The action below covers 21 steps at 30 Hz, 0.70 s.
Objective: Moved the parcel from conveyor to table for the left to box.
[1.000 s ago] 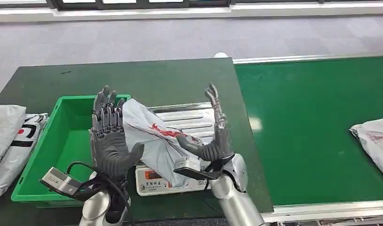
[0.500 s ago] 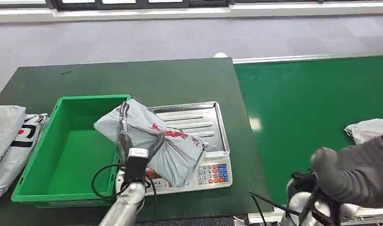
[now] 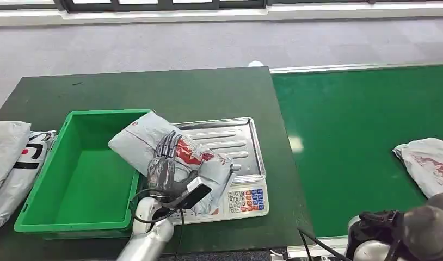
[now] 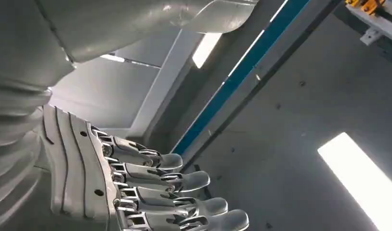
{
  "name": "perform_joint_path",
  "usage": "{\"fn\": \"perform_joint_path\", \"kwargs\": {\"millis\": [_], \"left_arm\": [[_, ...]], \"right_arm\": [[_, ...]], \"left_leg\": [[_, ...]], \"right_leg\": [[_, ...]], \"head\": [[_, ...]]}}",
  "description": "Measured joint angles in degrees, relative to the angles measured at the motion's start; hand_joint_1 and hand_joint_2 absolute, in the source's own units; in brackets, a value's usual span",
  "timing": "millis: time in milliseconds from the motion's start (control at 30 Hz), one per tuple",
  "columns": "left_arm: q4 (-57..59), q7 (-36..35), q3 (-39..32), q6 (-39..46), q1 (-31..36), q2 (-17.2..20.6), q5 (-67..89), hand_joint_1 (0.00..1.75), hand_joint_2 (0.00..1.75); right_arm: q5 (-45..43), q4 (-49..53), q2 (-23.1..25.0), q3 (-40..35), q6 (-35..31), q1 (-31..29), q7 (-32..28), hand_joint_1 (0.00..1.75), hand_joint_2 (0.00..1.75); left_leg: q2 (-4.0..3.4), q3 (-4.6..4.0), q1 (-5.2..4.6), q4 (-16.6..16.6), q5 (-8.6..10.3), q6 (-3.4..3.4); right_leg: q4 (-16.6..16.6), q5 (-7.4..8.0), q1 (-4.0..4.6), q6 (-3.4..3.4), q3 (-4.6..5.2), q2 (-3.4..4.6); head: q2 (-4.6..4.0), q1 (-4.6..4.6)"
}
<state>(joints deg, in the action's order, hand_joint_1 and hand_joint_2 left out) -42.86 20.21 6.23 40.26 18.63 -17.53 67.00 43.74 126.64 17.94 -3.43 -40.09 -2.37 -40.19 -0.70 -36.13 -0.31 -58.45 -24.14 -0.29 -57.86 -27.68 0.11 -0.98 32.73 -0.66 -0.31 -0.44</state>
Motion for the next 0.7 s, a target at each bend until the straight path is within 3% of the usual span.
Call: {"fn": "perform_joint_path", "kwargs": {"millis": [167,400,567,700], "left_arm": [[6.97,-8.39,-0.04,-0.68,3.62,-1.2,7.69,1.75,1.75],[10.62,-10.33,-0.04,-0.48,5.09,-1.86,9.04,1.75,1.75],[9.2,-8.5,-0.13,0.2,4.89,-1.92,7.93,1.75,1.75],[-1.36,-0.57,-2.3,0.09,1.71,-1.29,4.09,1.75,1.75]], "right_arm": [[-0.22,-0.11,0.0,0.0,0.02,-0.01,-0.04,0.0,1.75],[-1.03,-0.59,0.0,0.0,0.02,-0.07,-0.13,0.0,1.75],[-1.16,-1.18,-0.02,0.04,0.02,-0.13,-0.13,0.0,1.75],[-1.22,-1.71,-0.07,0.04,0.02,-0.19,-0.02,0.0,1.75]], "left_leg": [[0.06,0.35,-0.01,0.03,-0.06,0.07],[0.13,0.68,-0.05,0.04,-0.08,0.14],[0.13,0.71,-0.08,0.04,-0.07,0.15],[-0.06,0.48,-0.07,0.03,0.01,0.1]], "right_leg": [[0.0,-0.08,-0.01,0.05,-0.33,-0.08],[0.0,-0.14,-0.02,0.12,-0.7,-0.15],[0.0,-0.13,-0.02,0.16,-0.77,-0.15],[0.0,0.04,-0.02,0.06,-0.47,0.03]], "head": [[0.0,0.0],[0.0,0.0],[0.0,0.0],[0.0,0.0]]}}
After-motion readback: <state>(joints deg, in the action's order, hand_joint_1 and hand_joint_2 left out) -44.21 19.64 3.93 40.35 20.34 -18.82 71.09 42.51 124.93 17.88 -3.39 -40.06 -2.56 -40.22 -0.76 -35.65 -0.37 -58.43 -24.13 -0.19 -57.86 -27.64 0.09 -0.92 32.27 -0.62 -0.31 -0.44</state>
